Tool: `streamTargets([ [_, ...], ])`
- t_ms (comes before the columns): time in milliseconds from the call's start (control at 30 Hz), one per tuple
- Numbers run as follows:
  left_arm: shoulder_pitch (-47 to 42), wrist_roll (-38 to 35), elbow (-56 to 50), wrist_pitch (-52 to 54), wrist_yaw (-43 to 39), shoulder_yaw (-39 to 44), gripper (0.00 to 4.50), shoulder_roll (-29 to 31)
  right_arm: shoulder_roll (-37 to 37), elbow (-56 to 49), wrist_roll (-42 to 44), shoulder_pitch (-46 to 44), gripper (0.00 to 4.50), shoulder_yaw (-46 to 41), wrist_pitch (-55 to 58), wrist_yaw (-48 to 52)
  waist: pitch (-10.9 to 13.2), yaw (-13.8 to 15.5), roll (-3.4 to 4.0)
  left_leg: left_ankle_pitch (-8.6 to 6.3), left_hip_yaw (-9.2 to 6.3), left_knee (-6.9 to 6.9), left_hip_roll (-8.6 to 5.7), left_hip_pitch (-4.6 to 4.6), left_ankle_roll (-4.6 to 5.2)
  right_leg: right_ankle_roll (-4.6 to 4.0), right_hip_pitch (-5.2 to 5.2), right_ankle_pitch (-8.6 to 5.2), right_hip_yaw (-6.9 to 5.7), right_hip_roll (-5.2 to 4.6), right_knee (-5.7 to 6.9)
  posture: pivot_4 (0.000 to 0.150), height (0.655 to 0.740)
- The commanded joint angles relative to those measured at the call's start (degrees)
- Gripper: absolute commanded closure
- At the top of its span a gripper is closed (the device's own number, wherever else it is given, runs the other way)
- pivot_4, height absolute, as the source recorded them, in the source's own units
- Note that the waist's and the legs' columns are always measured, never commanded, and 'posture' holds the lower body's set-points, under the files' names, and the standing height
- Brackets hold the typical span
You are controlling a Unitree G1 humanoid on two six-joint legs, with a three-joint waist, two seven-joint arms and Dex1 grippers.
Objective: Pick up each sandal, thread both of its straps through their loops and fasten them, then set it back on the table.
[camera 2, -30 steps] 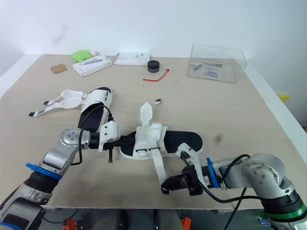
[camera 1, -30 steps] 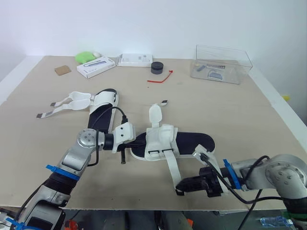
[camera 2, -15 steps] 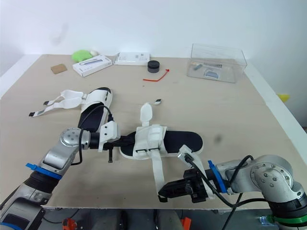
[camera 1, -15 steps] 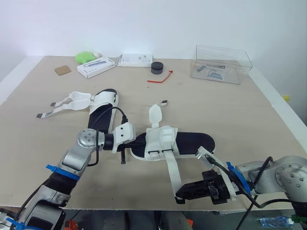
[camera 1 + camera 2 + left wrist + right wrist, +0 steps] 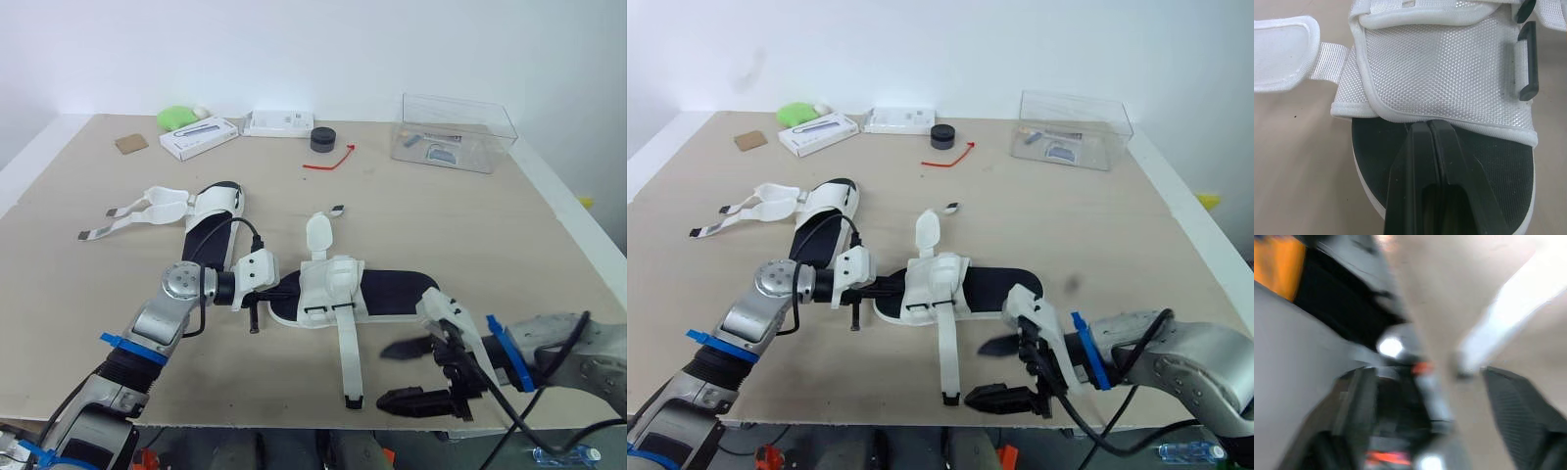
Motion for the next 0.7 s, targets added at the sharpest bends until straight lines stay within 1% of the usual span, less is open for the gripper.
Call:
streamTargets([
  [33,-0.6,1.6,1.3,-0.5,-0.1,-0.9,4.5,-0.1,0.9,2.4,-25.0,2.7,0.09,2.2,-33.2,10.0,0.0,0.0,0.0,0.0,0.02,0.06,0.0,0.01,0.0,0.03,0.0,0.0,-0.03,0.0,0.0,0.15,0.74],
  [67,-0.7,1.6,1.4,-0.5,-0.1,-0.9,4.5,-0.1,1.9,5.0,-30.9,3.1,0.09,3.3,-43.9,12.9,0.0,0.0,0.01,-0.01,0.05,0.07,0.0,0.01,-0.01,0.05,-0.01,0.01,-0.01,0.01,0.0,0.15,0.74],
  [100,-0.8,1.7,1.5,-0.6,-0.1,-0.8,4.5,-0.2,2.7,6.9,-34.6,3.3,0.09,4.2,-51.4,14.9,0.0,0.0,0.01,0.0,0.07,0.14,0.0,0.01,-0.01,0.07,0.02,0.03,0.0,0.02,0.0,0.15,0.74],
  [200,-0.7,1.8,1.4,-0.6,-0.2,-0.7,4.5,-0.2,7.2,17.7,-49.8,0.9,0.09,7.0,-82.3,15.6,0.0,0.0,0.06,-0.02,0.15,0.28,0.02,0.02,-0.03,0.12,0.04,0.06,0.03,0.05,0.0,0.15,0.74],
  [233,-0.6,1.8,1.3,-0.6,-0.3,-0.7,4.5,-0.2,8.8,20.9,-53.9,-0.4,0.09,7.2,-90.7,14.3,0.0,-0.1,0.08,-0.02,0.18,0.3,0.01,0.03,-0.03,0.16,0.05,0.08,0.06,0.04,0.0,0.15,0.74],
  [333,-0.4,1.8,1.1,-0.5,-0.3,-0.6,4.5,-0.1,11.2,27.2,-59.3,-3.4,0.09,9.1,-105.3,13.2,0.0,-0.1,0.1,-0.02,0.27,0.34,0.0,0.05,-0.03,0.18,0.05,0.13,0.14,0.04,0.02,0.15,0.74],
  [433,-0.2,1.8,0.9,-0.4,-0.2,-0.5,4.5,0.0,11.8,31.4,-63.1,-4.9,0.09,11.8,-114.6,12.2,0.0,-0.1,0.1,-0.02,0.26,0.35,0.01,0.06,-0.03,0.12,0.05,0.14,0.15,0.05,0.03,0.15,0.74],
  [500,-0.2,1.7,0.8,-0.3,-0.3,-0.3,4.5,0.2,13.7,32.5,-64.0,-6.6,0.09,12.9,-117.5,10.1,0.0,0.0,0.1,-0.02,0.26,0.34,0.01,0.06,-0.03,0.08,0.05,0.15,0.16,0.04,0.04,0.15,0.74],
  [567,-0.2,1.7,0.9,-0.2,-0.2,-0.3,4.5,0.2,16.4,32.6,-65.3,-10.1,0.09,14.6,-117.3,8.7,0.0,-0.1,0.13,-0.02,0.27,0.34,0.03,0.08,-0.03,-0.01,0.05,0.19,0.18,0.07,0.05,0.15,0.74],
  [700,-0.3,1.8,0.8,-0.1,-0.1,-0.3,4.5,0.1,17.5,33.7,-66.9,-13.5,0.09,17.2,-117.2,8.1,0.0,0.0,0.15,0.03,0.32,0.35,0.04,0.34,-0.05,-0.12,0.2,0.24,0.27,0.11,0.13,0.15,0.74],
])
